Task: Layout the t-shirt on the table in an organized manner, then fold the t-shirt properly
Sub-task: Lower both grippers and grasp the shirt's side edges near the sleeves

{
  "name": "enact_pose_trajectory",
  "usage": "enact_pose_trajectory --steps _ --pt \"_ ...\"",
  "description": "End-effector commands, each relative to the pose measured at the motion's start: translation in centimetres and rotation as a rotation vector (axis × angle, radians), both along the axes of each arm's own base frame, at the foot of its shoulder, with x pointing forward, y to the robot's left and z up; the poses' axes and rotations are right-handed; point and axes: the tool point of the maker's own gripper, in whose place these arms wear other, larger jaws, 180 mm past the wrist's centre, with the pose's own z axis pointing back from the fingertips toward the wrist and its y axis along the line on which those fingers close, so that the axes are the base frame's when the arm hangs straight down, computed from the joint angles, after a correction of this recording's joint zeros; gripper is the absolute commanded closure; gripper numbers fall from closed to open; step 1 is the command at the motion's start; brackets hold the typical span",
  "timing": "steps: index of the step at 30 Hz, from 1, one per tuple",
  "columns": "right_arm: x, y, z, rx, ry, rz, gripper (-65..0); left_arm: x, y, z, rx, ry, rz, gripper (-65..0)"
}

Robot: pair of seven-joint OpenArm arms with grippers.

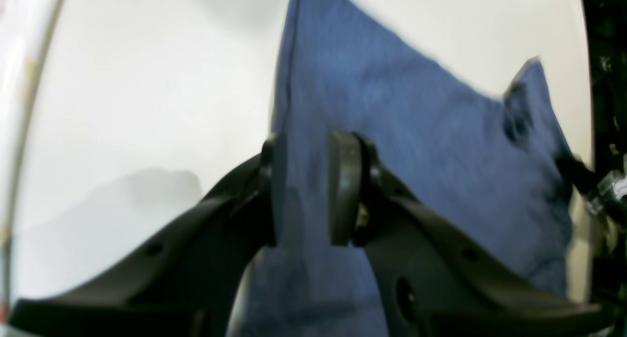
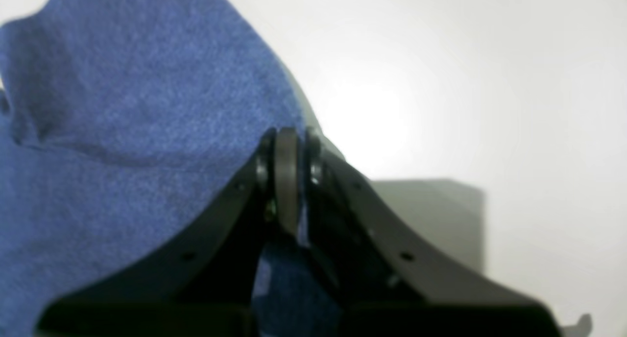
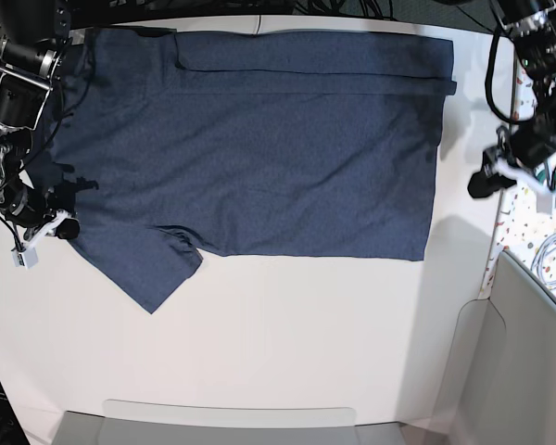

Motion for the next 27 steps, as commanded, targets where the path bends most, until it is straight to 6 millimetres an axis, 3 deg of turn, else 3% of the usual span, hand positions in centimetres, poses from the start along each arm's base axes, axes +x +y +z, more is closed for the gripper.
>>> enact_pose_trajectory --steps 1,5,12,19,24,27 --pt "-0.9 -0.7 -0.7 -0.057 0.065 0.023 0.0 1.7 0.6 0.5 0.016 -0.018 0.003 -15.3" --pt "-1.1 -0.8 -1.0 -0.061 0.072 0.022 0.0 5.5 1.1 -2.4 -0.014 0.068 0.029 -17.0" --pt "-1.1 -0.8 -0.9 -0.059 0.071 0.021 0.0 9.2 1.6 -4.8 -0.142 0.115 0.111 -25.7" --pt "-1.1 -0.8 -0.9 -0.059 0.069 0.021 0.0 10.4 2.4 -7.1 -0.217 0.137 0.213 -26.5" --pt "-1.1 -0.6 -1.0 -0.056 0.069 0.022 0.0 10.1 1.0 -8.5 -0.195 0.180 0.171 -26.5" --pt "-1.0 0.1 -1.2 -0.044 0.069 0.027 0.0 10.3 -0.9 -9.4 -0.165 0.195 0.122 -26.5"
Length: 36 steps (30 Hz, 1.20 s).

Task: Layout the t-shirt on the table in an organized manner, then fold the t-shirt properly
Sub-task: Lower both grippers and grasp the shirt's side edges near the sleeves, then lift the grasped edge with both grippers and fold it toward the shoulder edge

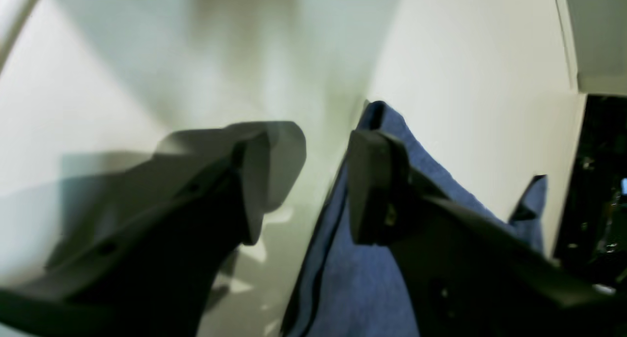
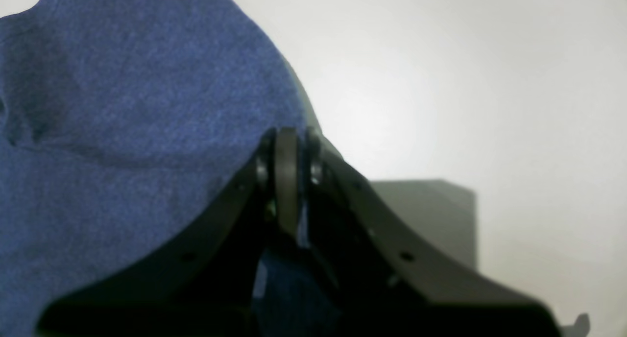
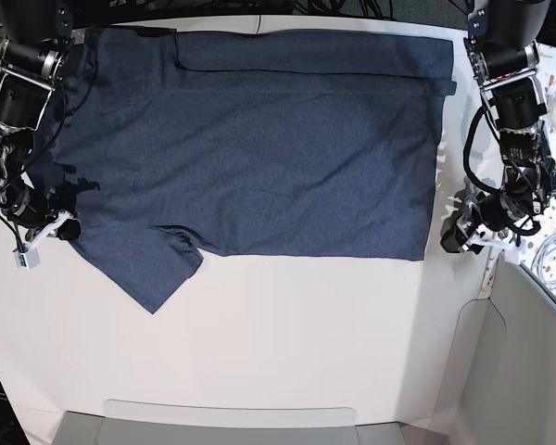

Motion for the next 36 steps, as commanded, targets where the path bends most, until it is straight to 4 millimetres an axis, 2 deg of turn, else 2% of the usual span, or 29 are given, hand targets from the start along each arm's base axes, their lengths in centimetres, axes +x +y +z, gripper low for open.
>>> enact_pose_trajectory --steps 1,6,9,18,20,24,25,30,34,36 --pt "-1.1 -0.2 -1.0 -0.041 0.074 0.027 0.0 -0.3 -1.0 -0.7 0.017 0.046 -0.043 -26.5" --pt "-1.1 0.0 -1.1 -0.038 0.074 0.029 0.0 -0.4 -4.2 -1.7 -0.005 0.064 -0.103 -26.5" --pt "-1.1 0.0 -1.1 -0.038 0.074 0.029 0.0 -0.3 -5.4 -1.9 -0.021 0.066 -0.115 -26.5" --pt "-1.1 0.0 -1.1 -0.037 0.073 0.028 0.0 -0.3 -6.5 -2.1 -0.042 0.068 -0.128 -25.7" --pt "-1.1 0.0 -1.1 -0.037 0.073 0.028 0.0 -0.2 -6.3 -2.1 -0.036 0.061 -0.119 -20.6" --pt "-1.1 0.1 -1.2 -0.035 0.075 0.029 0.0 0.3 -5.6 -1.9 -0.024 0.032 -0.082 -2.1" --pt "-1.1 0.1 -1.2 -0.035 0.075 0.029 0.0 0.4 -5.5 -1.9 -0.020 0.027 -0.076 0.0" --pt "-0.9 0.2 -1.0 -0.028 0.065 0.028 0.0 0.7 -5.4 -1.5 -0.023 0.015 -0.073 0.0" --pt "-0.2 0.5 0.5 -0.018 0.010 0.034 0.0 0.7 -5.4 -1.4 -0.021 0.014 -0.076 0.0" --pt "0.2 0.5 1.3 -0.036 -0.015 0.042 0.0 1.2 -5.5 -0.4 -0.007 -0.018 -0.087 0.0"
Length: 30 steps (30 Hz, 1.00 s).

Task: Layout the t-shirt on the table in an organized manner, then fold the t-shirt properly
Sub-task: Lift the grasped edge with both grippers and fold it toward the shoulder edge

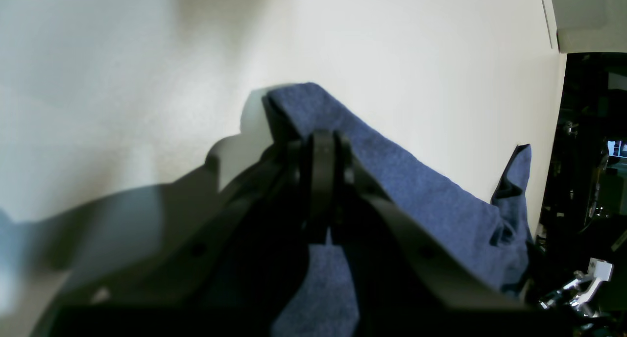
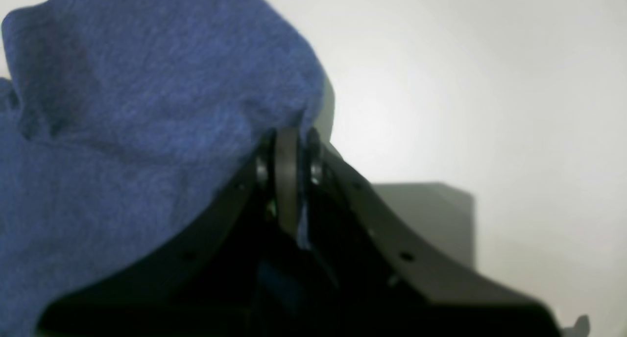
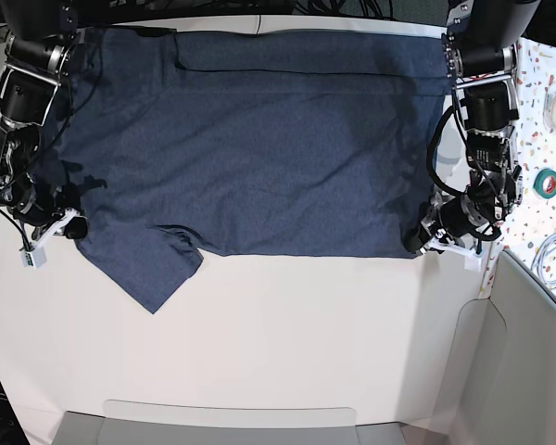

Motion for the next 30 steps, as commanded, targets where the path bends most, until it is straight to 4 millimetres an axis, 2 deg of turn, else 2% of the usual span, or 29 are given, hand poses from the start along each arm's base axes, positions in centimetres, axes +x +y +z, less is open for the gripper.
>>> enact_pose_trajectory --steps 1,4,7,12,14,17,25,30 --pt "0.4 -0.8 1.0 -0.041 -0.005 0.010 0.0 0.3 0.4 0.9 0.036 -0.005 -0.022 0.0" --pt "0.6 -0.4 1.6 -0.048 -0.027 0.021 0.0 0.8 0.2 2.8 0.066 -0.070 -0.042 0.0" --pt "0.6 0.1 2.3 -0.067 -0.055 0.038 0.0 -0.1 1.2 3.9 0.126 -0.107 -0.062 0.0" --pt "0.0 0.4 3.2 -0.115 -0.088 0.065 0.0 -1.7 0.6 5.6 0.182 -0.170 -0.105 0.0" --pt "-0.4 0.4 3.5 -0.134 -0.099 0.075 0.0 -2.7 1.4 6.2 0.207 -0.190 -0.094 0.0" --pt "-1.0 0.6 4.0 -0.163 -0.116 0.093 0.0 -3.8 1.6 7.2 0.232 -0.221 -0.094 0.0" --pt "-3.8 -3.4 5.7 -0.201 -0.163 -0.029 0.0 -7.0 2.4 9.2 0.286 -0.227 -0.119 0.0" --pt "-5.5 -4.2 5.9 -0.235 -0.161 -0.041 0.0 -8.2 3.6 10.0 0.292 -0.183 -0.127 0.0"
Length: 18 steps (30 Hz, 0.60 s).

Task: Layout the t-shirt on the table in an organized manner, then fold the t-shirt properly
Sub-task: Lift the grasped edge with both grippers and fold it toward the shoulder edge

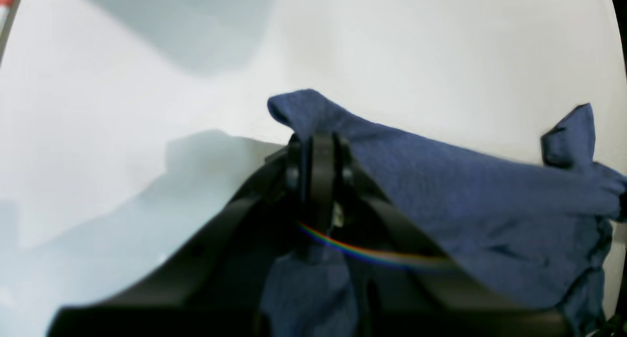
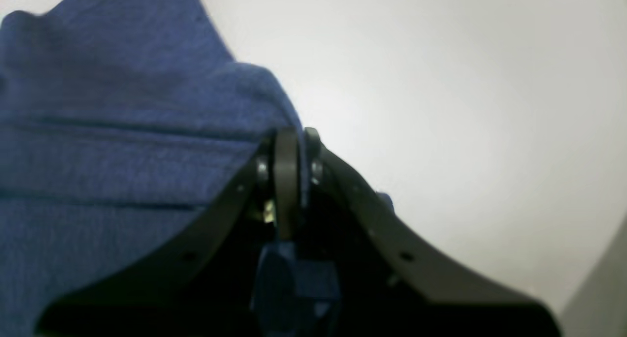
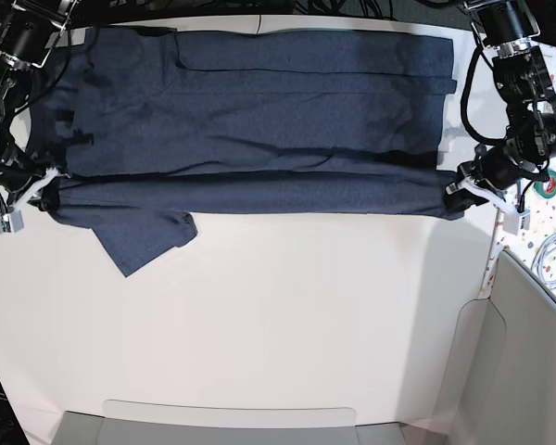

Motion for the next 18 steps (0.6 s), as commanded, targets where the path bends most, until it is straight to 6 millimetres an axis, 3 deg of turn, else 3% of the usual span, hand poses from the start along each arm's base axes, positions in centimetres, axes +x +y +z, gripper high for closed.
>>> enact_pose_trajectory --steps 1,8,12,18 --pt "0.5 -1.1 1.9 -0.037 -0.050 -0.003 0.0 0.7 1.0 2.0 0.027 -0.056 0.011 0.0" --pt "-1.6 -1.2 2.2 -0.082 -0.048 0.000 0.0 -1.9 0.8 2.2 0.073 -0.029 -0.017 0.0" --pt "-2.9 -0.8 2.2 -0.095 -0.047 0.003 0.0 -3.6 0.5 1.4 0.087 0.004 -0.030 0.0" --pt "-5.5 -1.8 2.0 -0.110 -0.033 -0.044 0.0 -5.6 0.3 -0.2 0.086 0.062 -0.039 0.0"
